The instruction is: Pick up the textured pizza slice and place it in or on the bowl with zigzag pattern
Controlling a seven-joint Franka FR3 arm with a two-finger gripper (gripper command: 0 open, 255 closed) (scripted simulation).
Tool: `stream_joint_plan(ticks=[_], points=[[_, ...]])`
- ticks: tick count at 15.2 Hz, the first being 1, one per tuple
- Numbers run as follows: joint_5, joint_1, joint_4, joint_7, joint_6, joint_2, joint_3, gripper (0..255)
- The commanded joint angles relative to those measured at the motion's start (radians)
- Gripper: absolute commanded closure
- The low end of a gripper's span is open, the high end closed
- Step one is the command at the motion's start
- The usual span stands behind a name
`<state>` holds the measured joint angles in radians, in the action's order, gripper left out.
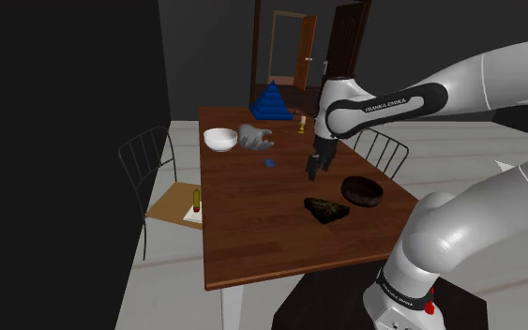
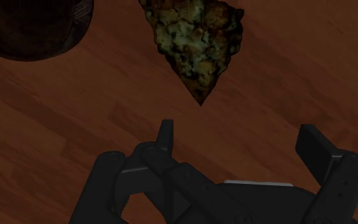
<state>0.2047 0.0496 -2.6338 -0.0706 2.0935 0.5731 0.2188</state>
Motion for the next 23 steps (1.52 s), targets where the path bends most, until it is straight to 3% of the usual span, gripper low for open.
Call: stream_joint_plan(ticks=[1, 8, 16, 23], points=[[0.006, 0.001, -0.016, -0.011, 0.069, -0.067, 0.019, 0], [0.02, 0.01, -0.06, -0.066, 0.292, -0.301, 0.087, 0], [0.011, 0.009, -0.089, -0.08, 0.432, -0.417, 0.107, 0], [0.01, 0.008, -0.09, -0.081, 0.443, -0.425, 0.108, 0]])
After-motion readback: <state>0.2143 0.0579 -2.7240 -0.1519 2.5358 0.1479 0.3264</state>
